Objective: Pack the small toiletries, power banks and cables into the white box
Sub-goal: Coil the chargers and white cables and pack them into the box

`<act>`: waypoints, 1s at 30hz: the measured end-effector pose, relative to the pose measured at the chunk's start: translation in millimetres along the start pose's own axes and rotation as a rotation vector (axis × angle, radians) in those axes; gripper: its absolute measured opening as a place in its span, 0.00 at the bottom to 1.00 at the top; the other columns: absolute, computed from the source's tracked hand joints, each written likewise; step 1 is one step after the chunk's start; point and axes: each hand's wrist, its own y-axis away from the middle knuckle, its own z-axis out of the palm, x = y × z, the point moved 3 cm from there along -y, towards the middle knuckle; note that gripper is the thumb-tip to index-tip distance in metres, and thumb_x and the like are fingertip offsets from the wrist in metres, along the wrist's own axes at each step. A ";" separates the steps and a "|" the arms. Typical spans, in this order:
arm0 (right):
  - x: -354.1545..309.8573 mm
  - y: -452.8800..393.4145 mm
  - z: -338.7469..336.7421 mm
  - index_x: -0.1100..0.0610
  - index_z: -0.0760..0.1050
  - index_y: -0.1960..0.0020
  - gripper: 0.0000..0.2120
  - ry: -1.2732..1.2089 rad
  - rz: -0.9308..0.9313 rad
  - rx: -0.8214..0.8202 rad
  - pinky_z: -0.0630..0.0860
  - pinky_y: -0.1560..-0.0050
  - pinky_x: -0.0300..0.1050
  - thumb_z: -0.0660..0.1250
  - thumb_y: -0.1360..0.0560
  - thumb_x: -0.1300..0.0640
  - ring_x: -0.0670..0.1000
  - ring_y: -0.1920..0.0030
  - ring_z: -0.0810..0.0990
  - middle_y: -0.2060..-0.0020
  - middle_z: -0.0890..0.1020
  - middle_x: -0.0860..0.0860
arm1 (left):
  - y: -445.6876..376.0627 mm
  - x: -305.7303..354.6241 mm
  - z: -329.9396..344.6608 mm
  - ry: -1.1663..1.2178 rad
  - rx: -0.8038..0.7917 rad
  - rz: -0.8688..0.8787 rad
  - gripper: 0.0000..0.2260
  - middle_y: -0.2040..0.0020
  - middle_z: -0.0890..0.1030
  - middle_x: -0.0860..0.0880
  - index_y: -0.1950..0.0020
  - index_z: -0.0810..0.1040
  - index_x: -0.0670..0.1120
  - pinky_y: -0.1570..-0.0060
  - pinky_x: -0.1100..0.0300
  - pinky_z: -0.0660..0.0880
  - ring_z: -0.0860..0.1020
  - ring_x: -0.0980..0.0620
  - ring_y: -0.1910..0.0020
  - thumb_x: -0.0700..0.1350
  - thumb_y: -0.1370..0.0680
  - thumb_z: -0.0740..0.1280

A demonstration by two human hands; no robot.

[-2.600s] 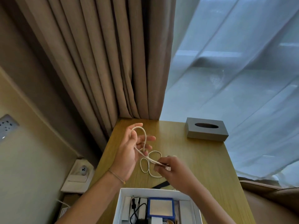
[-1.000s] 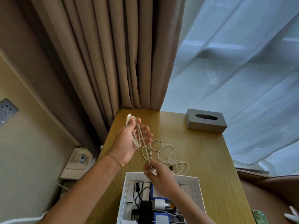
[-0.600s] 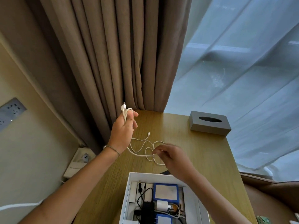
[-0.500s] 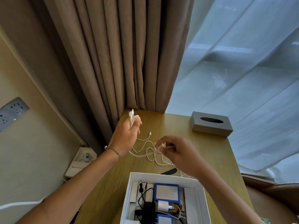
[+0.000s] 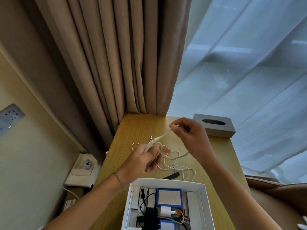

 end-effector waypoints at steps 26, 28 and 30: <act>13.5 89.6 42.3 0.64 0.82 0.51 0.04 -0.739 0.516 -0.185 0.83 0.59 0.47 0.67 0.21 0.67 0.58 0.63 0.85 0.59 0.85 0.65 | -19.9 -44.5 0.1 -0.108 0.370 -0.027 0.32 0.67 0.70 0.49 0.56 0.75 0.45 0.70 0.60 0.63 0.66 0.55 0.72 0.74 0.28 0.55; 16.4 85.7 40.2 0.62 0.83 0.54 0.04 -0.638 0.467 -0.130 0.82 0.62 0.45 0.71 0.23 0.61 0.55 0.67 0.82 0.64 0.84 0.61 | -14.9 -51.7 9.9 -0.124 0.270 -0.040 0.38 0.69 0.69 0.52 0.55 0.74 0.45 0.72 0.61 0.63 0.65 0.56 0.73 0.80 0.34 0.56; 18.5 83.9 38.3 0.61 0.84 0.56 0.06 -0.550 0.439 -0.079 0.80 0.64 0.43 0.73 0.24 0.58 0.53 0.68 0.80 0.67 0.82 0.57 | -9.6 -54.7 19.4 -0.119 0.148 -0.030 0.39 0.71 0.68 0.54 0.56 0.73 0.45 0.74 0.62 0.61 0.64 0.57 0.74 0.82 0.36 0.55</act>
